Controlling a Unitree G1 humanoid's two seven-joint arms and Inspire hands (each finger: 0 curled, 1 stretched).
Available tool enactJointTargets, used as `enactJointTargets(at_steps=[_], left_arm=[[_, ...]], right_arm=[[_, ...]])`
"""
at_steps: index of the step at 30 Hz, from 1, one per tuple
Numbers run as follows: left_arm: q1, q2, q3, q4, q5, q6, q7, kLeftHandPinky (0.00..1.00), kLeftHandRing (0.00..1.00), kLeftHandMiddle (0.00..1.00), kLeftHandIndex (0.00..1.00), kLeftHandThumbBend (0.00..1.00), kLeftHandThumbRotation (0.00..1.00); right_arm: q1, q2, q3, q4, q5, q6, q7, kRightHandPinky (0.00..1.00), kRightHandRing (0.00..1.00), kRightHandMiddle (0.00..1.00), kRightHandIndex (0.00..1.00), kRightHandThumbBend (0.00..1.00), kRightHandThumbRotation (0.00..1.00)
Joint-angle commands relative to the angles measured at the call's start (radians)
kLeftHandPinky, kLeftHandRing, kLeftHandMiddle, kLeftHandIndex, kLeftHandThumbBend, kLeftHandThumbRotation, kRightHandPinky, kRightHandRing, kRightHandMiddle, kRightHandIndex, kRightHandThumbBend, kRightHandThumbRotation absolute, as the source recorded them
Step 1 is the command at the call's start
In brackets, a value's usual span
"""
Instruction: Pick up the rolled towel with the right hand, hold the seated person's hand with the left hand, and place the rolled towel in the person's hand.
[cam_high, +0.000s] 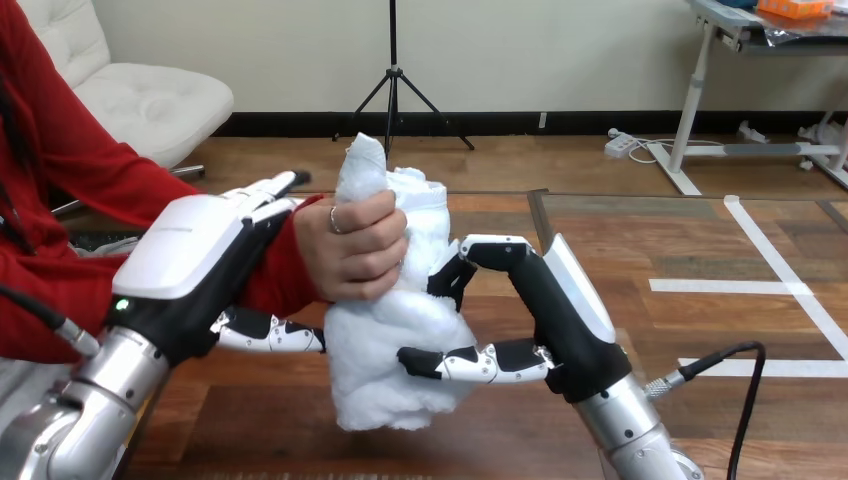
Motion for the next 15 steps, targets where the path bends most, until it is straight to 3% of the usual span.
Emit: enactJointTargets(at_steps=[1,15], left_arm=[[-0.013,-0.027,0.016,-0.07,-0.011,-0.004,0.017,0.99,0.99,1.0,1.0,1.0,0.42],[0.019,-0.043,0.013,-0.064,-0.002,-0.008,0.034,1.0,1.0,1.0,1.0,1.0,0.49]], right_arm=[[-0.029,0.029,-0.038,-0.004,0.055,0.004,0.03,0.59,0.67,0.72,0.77,0.89,0.34],[-0.002,0.024,-0.063,0.001,0.101,0.021,0.106,0.6,0.67,0.72,0.77,0.87,0.34]])
